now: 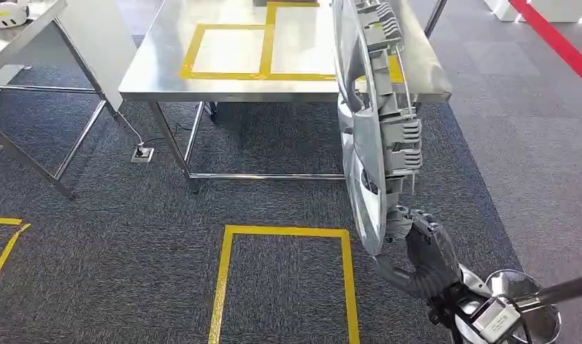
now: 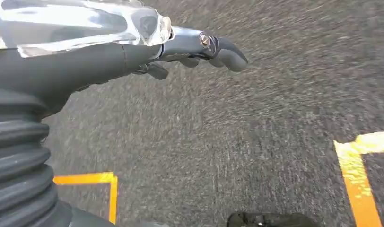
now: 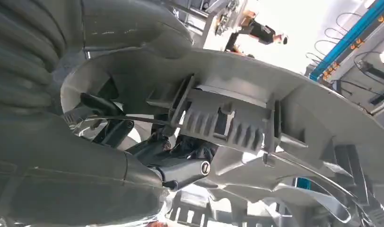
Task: Take the parts from the cabinet and place them on the table.
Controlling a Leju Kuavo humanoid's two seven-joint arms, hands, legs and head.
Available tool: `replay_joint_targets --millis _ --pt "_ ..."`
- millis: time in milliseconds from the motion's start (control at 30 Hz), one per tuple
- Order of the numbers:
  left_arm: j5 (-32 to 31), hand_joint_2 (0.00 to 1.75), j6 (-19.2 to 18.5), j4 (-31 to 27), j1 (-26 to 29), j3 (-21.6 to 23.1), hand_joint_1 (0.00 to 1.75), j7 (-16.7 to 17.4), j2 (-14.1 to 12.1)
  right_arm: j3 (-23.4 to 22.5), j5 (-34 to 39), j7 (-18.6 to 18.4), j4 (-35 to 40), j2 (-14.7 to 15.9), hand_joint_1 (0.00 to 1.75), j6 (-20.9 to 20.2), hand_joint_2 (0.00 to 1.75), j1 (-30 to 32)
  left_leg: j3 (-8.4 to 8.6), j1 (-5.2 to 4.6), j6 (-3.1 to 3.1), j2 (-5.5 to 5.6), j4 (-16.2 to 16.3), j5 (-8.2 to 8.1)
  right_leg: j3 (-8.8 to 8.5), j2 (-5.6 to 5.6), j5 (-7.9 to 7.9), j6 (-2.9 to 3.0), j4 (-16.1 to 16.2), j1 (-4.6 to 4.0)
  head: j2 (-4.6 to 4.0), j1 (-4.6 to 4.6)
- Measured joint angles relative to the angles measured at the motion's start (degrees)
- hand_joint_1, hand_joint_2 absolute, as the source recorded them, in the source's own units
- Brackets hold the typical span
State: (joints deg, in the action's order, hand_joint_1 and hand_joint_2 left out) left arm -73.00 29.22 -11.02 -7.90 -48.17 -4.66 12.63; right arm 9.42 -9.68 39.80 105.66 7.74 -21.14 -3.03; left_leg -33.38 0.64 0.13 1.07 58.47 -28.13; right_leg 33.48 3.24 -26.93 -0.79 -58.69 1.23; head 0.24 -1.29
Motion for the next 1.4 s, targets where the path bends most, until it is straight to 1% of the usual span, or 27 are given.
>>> replay_joint_targets --millis 67,100,133,167,200,233,333,367,400,500,533,667,700,733,833,867,900,933,1000,1033,1133,1167,1200,1233,1333,1367,1400 --pt "0.4 1.75 0.0 0.0 0.0 -0.1 0.00 0.0 0.0 0.1 0.0 0.0 0.0 0.0 1.69 0.0 1.75 -0.1 0.01 -0.11 0.22 0.17 0.0 0.02 -0.30 -0.11 0.12 0.07 0.4 0.00 0.00 0.04" --pt "0.5 1.75 0.1 0.0 0.0 -0.1 0.00 0.0 0.0 0.1 0.0 0.0 0.0 0.0 1.69 0.0 1.75 -0.1 -0.06 -0.61 0.69 0.24 0.4 -0.19 -0.61 -0.12 0.44 -0.50 1.2 0.08 0.00 0.13" --pt "0.6 1.75 0.1 0.0 0.0 -0.1 0.00 0.0 0.0 0.1 0.0 0.0 0.0 0.0 1.69 0.0 1.75 -0.3 -0.07 -0.55 1.19 0.21 0.3 -0.25 -0.64 -0.11 0.49 -1.85 1.4 0.26 0.00 0.02" --pt "0.6 1.75 0.1 0.0 -0.1 -0.2 0.00 0.0 0.0 0.1 0.1 0.0 0.0 0.0 1.69 0.0 1.75 -0.4 0.22 -0.23 1.79 0.12 -0.1 -0.61 -0.34 -0.03 -0.22 -2.43 1.6 0.27 0.00 0.02" --pt "0.6 1.75 0.2 0.0 -0.1 -0.2 0.00 0.1 0.0 0.0 0.1 0.0 0.0 0.1 1.69 0.1 1.75 -0.4 0.69 -0.03 2.25 -0.08 -0.6 -0.47 -0.29 -1.16 -0.24 -2.42 0.2 0.32 0.00 0.13" --pt "0.6 1.75 0.3 0.0 -0.1 -0.2 0.00 0.1 0.0 0.0 0.1 0.0 0.0 0.1 1.69 0.1 1.75 -0.6 0.99 -0.02 2.87 -0.31 -0.6 -0.88 1.26 -2.13 -1.47 -2.34 -3.0 0.29 0.00 0.44" --pt "0.8 1.75 0.5 0.0 0.1 -0.2 0.00 0.2 0.0 0.2 0.1 0.0 0.0 0.1 1.69 0.1 1.75 -0.5 1.88 -0.16 2.93 -1.11 -0.6 -1.64 8.89 -2.51 -6.29 -2.58 -16.7 0.30 0.00 0.55" --pt "0.9 1.75 0.5 0.0 0.1 -0.2 0.00 0.2 0.0 0.1 0.1 0.0 -0.1 0.2 1.69 0.1 1.75 -0.3 2.33 -0.17 2.79 -1.25 -0.6 -1.97 10.24 -2.53 -6.06 -2.55 -18.4 0.31 0.00 0.48" --pt "0.9 1.75 0.5 0.0 0.2 -0.2 0.00 0.2 0.0 0.1 0.1 0.0 -0.2 0.2 1.69 0.1 1.75 -0.2 2.97 -0.15 2.60 -1.37 -0.6 -2.45 10.02 -2.56 -4.27 -2.39 -16.9 0.32 0.00 0.52" --pt "0.9 1.75 0.6 0.0 0.2 -0.2 0.00 0.2 0.2 0.2 0.1 0.0 -0.2 0.3 1.69 0.1 1.75 -0.2 5.28 -0.03 1.76 -1.56 -0.6 -4.34 3.85 -3.62 4.10 -2.09 -1.9 0.52 0.00 0.63" --pt "0.9 1.75 0.6 0.0 0.2 -0.2 0.00 0.2 0.2 0.2 0.1 0.0 -0.3 0.3 1.69 0.1 1.75 -0.3 5.14 -0.35 1.22 -1.67 -0.6 -4.93 3.19 -4.04 1.93 -2.29 -1.8 -0.01 -0.02 0.61" --pt "0.9 1.75 0.7 0.0 -0.2 -0.2 0.00 0.3 0.2 0.0 0.1 0.0 -0.3 0.4 1.69 0.2 1.75 -0.3 7.40 -0.26 -0.49 -2.37 -1.8 -6.78 1.46 -3.35 -0.49 -0.28 -1.0 -0.42 0.00 0.35" --pt "0.9 1.75 0.7 -0.3 -0.2 -0.2 0.00 0.4 0.3 0.0 0.0 0.0 -0.2 0.4 1.69 0.3 1.75 -0.1 7.82 0.04 -0.70 -2.10 -1.5 -6.89 0.21 -3.23 -0.86 0.03 -0.6 0.13 0.00 0.35" --pt "0.8 1.75 0.7 -0.3 -0.3 -0.2 0.00 0.4 0.3 0.0 0.1 0.0 -0.2 0.5 1.69 0.3 1.75 -0.1 6.73 -0.03 -0.83 -1.69 1.3 -7.08 -0.78 -3.25 -1.54 0.60 -0.4 0.20 0.00 -0.20" --pt "0.8 1.75 0.7 -0.3 0.0 -0.2 0.00 0.4 0.3 0.0 0.1 0.0 -0.3 0.5 1.69 0.5 1.75 -0.1 -5.07 -0.02 -1.45 -1.42 16.6 -9.60 -3.29 -2.98 -3.81 0.92 -0.1 0.27 0.00 -0.35" --pt "0.9 1.75 0.7 -0.3 0.3 -0.2 0.00 0.4 0.3 0.0 0.1 0.0 -0.3 0.5 1.69 0.5 1.75 0.0 -8.49 -0.03 -1.46 -1.39 18.9 -8.60 -4.40 -2.71 -4.74 0.92 0.0 0.26 0.00 -0.37" --pt "0.9 1.75 0.7 -0.3 0.6 -0.2 0.00 0.4 0.3 0.0 0.1 0.0 -0.3 0.5 1.69 0.5 1.75 0.1 -10.33 -0.04 -1.35 -1.36 18.2 -5.82 -5.63 -2.42 -5.68 0.90 0.1 0.25 0.00 -0.33" --pt "0.9 1.75 0.7 -0.3 0.7 -0.2 0.00 0.4 0.2 0.0 0.0 0.0 -0.3 0.5 1.69 0.5 1.75 0.3 -10.83 -0.12 -1.16 -1.32 15.0 -1.55 -7.08 -2.23 -6.64 0.83 0.3 0.24 0.00 -0.37" --pt "0.9 1.75 0.7 -0.3 0.9 -0.2 0.00 0.4 0.2 0.1 0.1 0.0 -0.3 0.5 1.69 0.5 1.75 0.6 -9.19 -0.59 -0.15 -1.01 3.5 8.50 -10.50 -2.08 -8.69 0.58 1.0 0.21 0.00 -0.35" --pt "1.0 1.75 0.7 -0.2 0.9 -0.3 0.00 0.5 -0.2 0.1 0.1 0.0 -0.6 0.5 1.69 0.5 1.75 0.6 -8.75 -1.02 0.64 -0.46 4.4 7.90 -11.01 -2.02 -9.30 0.26 1.8 0.39 -0.07 0.20" --pt "1.1 1.75 0.9 -0.1 0.8 -0.3 0.00 0.8 -0.2 0.2 0.2 0.0 -0.8 0.3 1.69 0.6 1.75 0.2 -6.96 -1.64 1.58 -0.75 2.9 6.64 -13.01 -1.27 -9.33 -0.83 4.3 0.76 -0.02 -0.29" --pt "1.1 1.75 0.9 -0.1 0.6 -0.3 0.00 0.8 -0.3 0.2 0.2 0.0 -0.8 0.3 1.69 0.6 1.75 0.0 -6.35 -1.49 2.03 -0.78 2.3 6.15 -13.99 -1.31 -9.37 -1.00 5.6 0.53 -0.02 -0.42" --pt "1.1 1.75 1.0 -0.2 0.3 -0.4 0.00 0.9 -0.2 0.3 0.2 0.0 -0.7 0.3 1.69 0.6 1.75 -0.1 -3.64 -0.41 2.40 -0.55 -1.1 4.29 -15.11 -1.79 -10.02 -1.28 6.1 0.54 -0.02 -0.38" --pt "1.1 1.75 1.0 -0.2 0.1 -0.3 0.00 0.9 -0.1 0.3 0.2 0.0 -0.8 0.4 1.69 0.6 1.75 -0.4 -3.14 -0.31 2.27 -0.36 -1.3 3.83 -14.21 -2.50 -10.40 -1.39 4.0 0.39 -0.02 -0.04" --pt "1.0 1.75 0.9 0.0 0.1 -0.3 0.00 0.9 0.2 0.6 0.4 0.1 -0.9 0.3 1.69 0.6 1.75 -0.7 -2.36 -0.20 2.42 -0.43 -1.6 2.83 -4.16 -2.64 -14.41 -2.11 -10.5 0.49 -0.02 0.24" --pt "1.0 1.75 0.9 0.0 0.3 -0.3 0.00 1.0 0.2 0.6 0.4 0.1 -1.0 0.3 1.69 0.6 1.75 -0.6 -1.96 -0.20 2.33 -0.42 -1.6 2.41 -0.87 -2.64 -14.46 -2.27 -14.1 0.50 -0.02 0.20" --pt "1.0 1.75 0.9 0.0 0.6 -0.3 0.00 1.0 0.2 0.6 0.4 0.0 -1.2 0.3 1.69 0.6 1.75 -0.6 -1.23 -0.15 2.17 -0.38 -1.6 1.93 1.03 -2.65 -12.52 -2.31 -14.7 0.52 -0.02 0.24"
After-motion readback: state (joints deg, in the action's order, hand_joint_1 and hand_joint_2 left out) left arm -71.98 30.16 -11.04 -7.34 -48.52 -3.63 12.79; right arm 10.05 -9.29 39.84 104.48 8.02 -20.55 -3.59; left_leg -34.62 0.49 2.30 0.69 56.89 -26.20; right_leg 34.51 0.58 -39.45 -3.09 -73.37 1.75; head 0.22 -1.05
